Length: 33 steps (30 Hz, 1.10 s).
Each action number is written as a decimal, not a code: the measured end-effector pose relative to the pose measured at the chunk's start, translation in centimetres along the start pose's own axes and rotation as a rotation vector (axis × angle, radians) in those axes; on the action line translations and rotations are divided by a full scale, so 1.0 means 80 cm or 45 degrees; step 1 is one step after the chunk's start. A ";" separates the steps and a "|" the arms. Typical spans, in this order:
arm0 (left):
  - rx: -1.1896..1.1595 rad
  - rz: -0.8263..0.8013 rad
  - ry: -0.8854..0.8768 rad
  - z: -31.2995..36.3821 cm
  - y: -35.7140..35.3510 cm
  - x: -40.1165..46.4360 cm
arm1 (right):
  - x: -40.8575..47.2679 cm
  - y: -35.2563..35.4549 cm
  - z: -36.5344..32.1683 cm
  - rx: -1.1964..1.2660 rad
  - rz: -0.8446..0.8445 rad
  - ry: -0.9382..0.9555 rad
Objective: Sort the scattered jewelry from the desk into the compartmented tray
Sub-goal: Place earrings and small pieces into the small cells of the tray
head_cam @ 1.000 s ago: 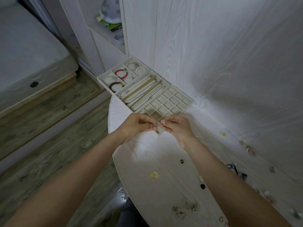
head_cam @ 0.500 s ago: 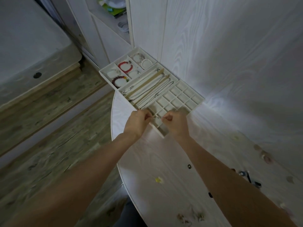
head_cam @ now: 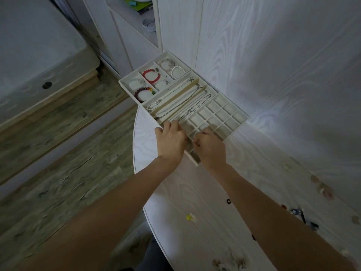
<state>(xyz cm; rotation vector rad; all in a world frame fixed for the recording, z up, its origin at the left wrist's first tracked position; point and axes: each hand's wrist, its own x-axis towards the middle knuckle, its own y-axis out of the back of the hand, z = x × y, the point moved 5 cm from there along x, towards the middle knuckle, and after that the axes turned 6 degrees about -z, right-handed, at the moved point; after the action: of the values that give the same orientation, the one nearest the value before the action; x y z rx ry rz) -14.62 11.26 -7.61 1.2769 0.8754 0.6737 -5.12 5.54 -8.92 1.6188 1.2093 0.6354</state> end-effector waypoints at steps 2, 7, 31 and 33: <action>-0.026 0.002 0.050 0.001 -0.004 0.003 | 0.000 -0.003 -0.007 -0.040 0.003 0.103; -0.068 -0.076 0.099 0.001 -0.004 0.012 | 0.003 -0.002 -0.010 -0.013 0.058 0.184; 0.056 -0.223 -0.407 -0.014 -0.002 -0.018 | -0.014 0.015 0.012 0.190 -0.129 0.001; 0.027 -0.242 -0.407 -0.015 -0.001 -0.018 | -0.015 0.018 0.012 0.171 -0.149 0.022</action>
<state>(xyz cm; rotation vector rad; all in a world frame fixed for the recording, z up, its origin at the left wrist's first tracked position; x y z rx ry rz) -16.38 10.64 -7.53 1.2595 0.7289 0.2998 -4.18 4.00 -7.80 1.6417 1.3738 0.5039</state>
